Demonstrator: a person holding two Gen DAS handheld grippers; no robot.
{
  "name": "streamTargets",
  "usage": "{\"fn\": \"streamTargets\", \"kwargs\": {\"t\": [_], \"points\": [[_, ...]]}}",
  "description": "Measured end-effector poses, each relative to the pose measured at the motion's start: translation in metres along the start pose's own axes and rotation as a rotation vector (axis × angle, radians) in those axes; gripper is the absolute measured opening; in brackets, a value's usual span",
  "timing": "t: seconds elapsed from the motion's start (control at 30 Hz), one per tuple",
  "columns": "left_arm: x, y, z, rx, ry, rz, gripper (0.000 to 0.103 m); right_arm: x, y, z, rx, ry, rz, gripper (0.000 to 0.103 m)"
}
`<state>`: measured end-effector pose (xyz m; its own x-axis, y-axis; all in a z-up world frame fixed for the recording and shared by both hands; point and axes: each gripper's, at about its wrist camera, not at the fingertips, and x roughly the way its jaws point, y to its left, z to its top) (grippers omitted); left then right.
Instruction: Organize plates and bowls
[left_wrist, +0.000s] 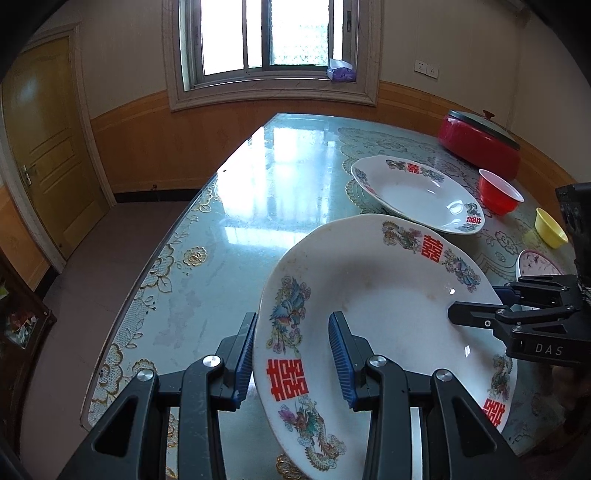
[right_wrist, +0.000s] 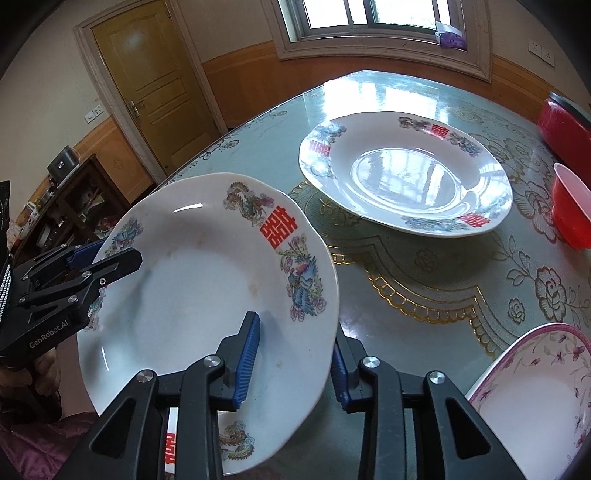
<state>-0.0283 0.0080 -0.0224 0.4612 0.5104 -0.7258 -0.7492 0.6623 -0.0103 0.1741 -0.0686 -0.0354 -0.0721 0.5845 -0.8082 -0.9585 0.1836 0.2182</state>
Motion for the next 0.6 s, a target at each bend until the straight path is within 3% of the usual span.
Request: {"fn": "streamTargets", "kwargs": {"t": [0.2,0.6], "points": [[0.013,-0.001,-0.009,-0.003,0.04,-0.021,0.038,0.001,-0.001,0.003,-0.005,0.0,-0.018,0.036],[0.002,0.0,-0.032,-0.004,0.049,-0.096,0.04,0.008,0.003,0.005,-0.062,0.018,0.013,0.039]]}}
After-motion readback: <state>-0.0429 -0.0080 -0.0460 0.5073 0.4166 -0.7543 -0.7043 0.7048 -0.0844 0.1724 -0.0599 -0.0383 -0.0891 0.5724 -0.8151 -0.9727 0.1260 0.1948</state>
